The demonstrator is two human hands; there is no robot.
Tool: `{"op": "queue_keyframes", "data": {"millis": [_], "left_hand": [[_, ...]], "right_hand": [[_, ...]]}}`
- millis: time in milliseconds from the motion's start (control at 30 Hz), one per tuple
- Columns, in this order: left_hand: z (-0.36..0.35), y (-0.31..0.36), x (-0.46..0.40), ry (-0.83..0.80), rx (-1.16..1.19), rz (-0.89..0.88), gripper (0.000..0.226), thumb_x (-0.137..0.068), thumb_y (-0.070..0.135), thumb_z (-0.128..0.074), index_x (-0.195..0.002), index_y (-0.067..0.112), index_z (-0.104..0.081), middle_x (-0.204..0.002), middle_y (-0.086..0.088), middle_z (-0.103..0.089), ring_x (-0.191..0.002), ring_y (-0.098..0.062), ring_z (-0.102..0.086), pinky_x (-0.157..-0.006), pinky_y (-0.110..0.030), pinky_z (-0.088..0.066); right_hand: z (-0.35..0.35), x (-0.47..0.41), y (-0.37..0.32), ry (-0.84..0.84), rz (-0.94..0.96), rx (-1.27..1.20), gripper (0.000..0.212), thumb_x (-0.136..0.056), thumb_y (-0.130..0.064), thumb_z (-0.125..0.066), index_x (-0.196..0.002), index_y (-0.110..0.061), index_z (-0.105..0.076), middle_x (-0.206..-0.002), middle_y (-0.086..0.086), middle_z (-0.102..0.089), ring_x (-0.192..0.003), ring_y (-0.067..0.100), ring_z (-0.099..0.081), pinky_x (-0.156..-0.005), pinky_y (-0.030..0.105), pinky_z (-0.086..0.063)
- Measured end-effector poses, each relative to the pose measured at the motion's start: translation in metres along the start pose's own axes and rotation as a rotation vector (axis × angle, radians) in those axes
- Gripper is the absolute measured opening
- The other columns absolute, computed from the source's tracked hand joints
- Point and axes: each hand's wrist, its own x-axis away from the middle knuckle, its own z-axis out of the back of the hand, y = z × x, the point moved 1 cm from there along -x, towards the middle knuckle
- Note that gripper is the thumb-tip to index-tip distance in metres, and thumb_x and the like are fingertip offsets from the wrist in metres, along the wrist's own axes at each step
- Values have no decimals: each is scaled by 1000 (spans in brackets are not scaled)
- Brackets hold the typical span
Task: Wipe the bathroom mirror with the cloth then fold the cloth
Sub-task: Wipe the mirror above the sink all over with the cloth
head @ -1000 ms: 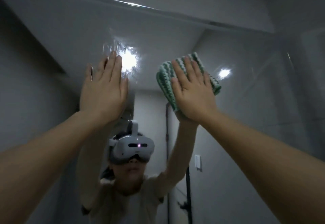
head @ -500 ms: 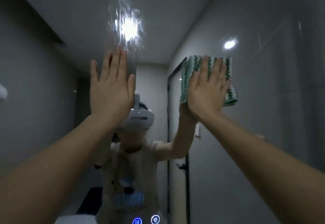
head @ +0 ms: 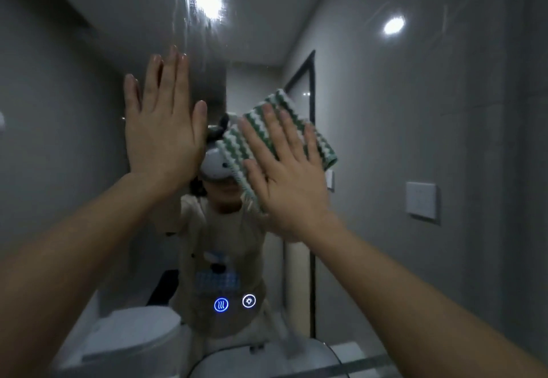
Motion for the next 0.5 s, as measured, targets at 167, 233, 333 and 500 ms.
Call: {"op": "queue_keyframes", "data": {"millis": [167, 233, 333, 500], "left_hand": [[-1, 4, 24, -10, -16, 47, 57, -100, 32, -23, -150, 9, -11, -158, -7, -8, -145, -24, -5, -116, -45, 0], [-1, 6, 23, -19, -18, 59, 56, -101, 32, -22, -150, 9, -9, -158, -7, -6, -145, -23, -3, -117, -46, -1], [-5, 12, 38, -7, -10, 80, 56, -100, 29, -26, -150, 8, -11, -158, -9, -9, -145, -24, -6, -117, -46, -3], [-13, 20, 89, -12, -12, 80, 57, -98, 32, -25, -149, 7, -15, -157, -10, -15, -144, -24, -12, -115, -45, -5]], "right_hand": [[4, 48, 57, 34, -440, 52, 54, -99, -42, -18, -150, -26, -17, -158, 6, -12, -146, 21, -8, -117, 45, -7], [3, 59, 61, 5, -496, 47, 55, -99, -43, -15, -151, -27, -11, -159, 7, -7, -146, 21, -4, -117, 44, -2], [2, 58, 48, 39, -599, 22, 54, -98, -42, -14, -150, -27, -9, -159, 8, -7, -146, 22, -4, -117, 44, 1], [-4, 64, 10, 37, -707, -18, 54, -99, -38, -12, -151, -22, -9, -158, 13, -4, -146, 27, -2, -117, 49, -1]]}}
